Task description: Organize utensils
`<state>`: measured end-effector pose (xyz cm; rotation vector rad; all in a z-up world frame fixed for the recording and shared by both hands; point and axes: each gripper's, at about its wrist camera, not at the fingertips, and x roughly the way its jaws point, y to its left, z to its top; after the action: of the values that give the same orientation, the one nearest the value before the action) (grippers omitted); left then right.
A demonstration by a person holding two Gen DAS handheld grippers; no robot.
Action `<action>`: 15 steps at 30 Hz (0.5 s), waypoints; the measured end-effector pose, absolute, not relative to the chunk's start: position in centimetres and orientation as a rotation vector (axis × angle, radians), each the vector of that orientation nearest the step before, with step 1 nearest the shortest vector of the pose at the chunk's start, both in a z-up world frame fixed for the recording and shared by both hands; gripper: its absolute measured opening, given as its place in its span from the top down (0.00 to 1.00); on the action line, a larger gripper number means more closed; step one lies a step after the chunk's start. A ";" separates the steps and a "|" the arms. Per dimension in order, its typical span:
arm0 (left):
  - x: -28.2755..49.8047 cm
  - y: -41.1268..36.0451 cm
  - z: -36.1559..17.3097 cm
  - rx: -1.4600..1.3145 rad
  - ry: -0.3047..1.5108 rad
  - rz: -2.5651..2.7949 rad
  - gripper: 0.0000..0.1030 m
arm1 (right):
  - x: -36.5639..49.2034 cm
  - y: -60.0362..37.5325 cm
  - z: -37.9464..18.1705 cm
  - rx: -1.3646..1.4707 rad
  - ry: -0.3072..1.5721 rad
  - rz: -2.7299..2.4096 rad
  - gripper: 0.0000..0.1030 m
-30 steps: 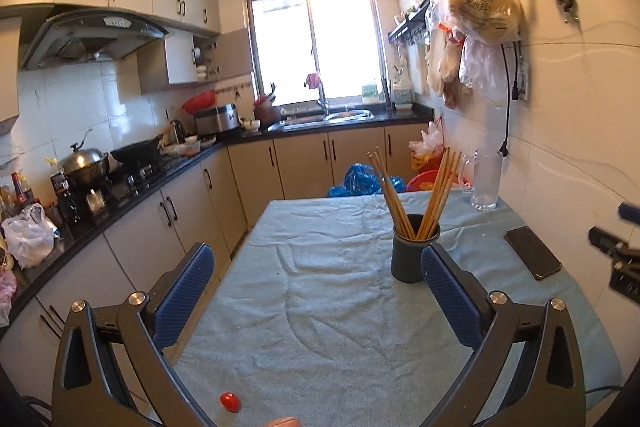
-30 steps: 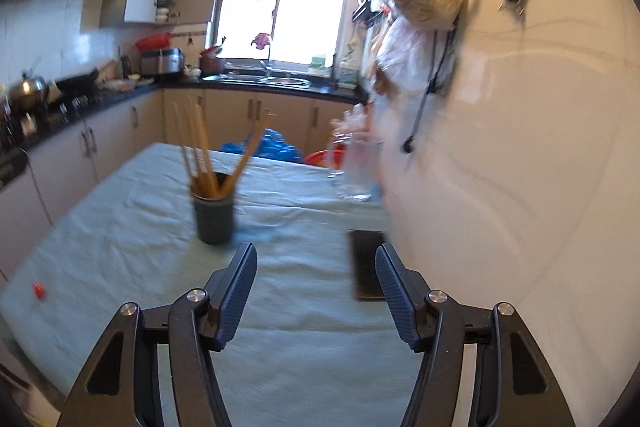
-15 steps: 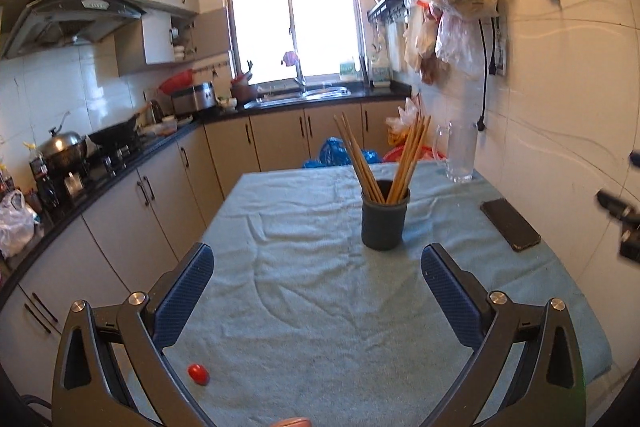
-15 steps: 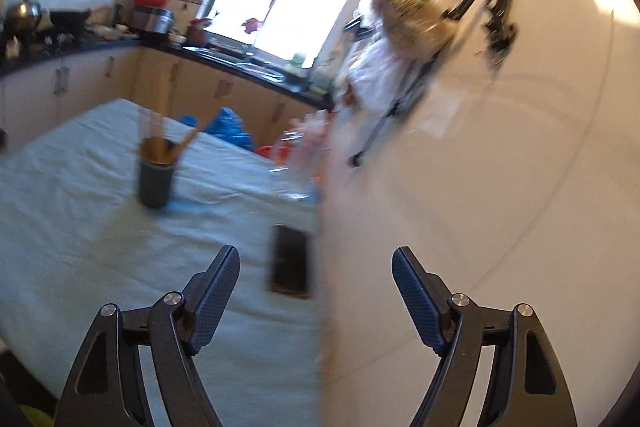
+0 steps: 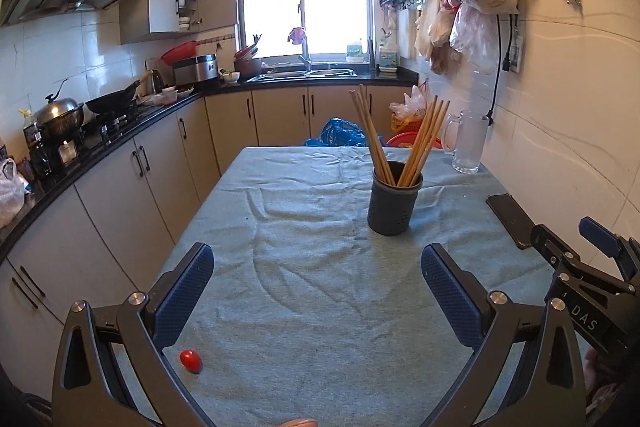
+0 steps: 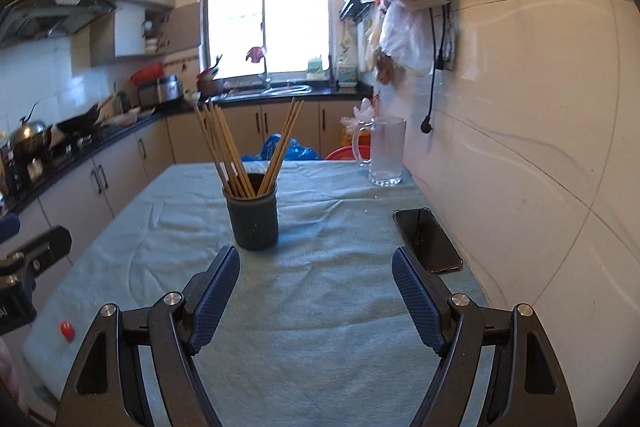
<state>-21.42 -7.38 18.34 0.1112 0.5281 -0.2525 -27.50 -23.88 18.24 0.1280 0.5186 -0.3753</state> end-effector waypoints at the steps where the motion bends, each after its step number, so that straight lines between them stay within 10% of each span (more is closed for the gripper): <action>1: -21.3 -7.4 18.2 0.113 0.529 -0.250 0.00 | -27.4 -23.7 18.2 0.137 0.512 -0.380 0.20; 15: -19.9 -7.3 17.0 0.109 0.573 -0.258 0.00 | -27.1 -23.7 17.9 0.214 0.499 -0.396 0.18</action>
<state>-19.95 -7.31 16.99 0.1089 0.5728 -0.2578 -27.08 -23.72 17.91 0.2144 0.4995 -0.3960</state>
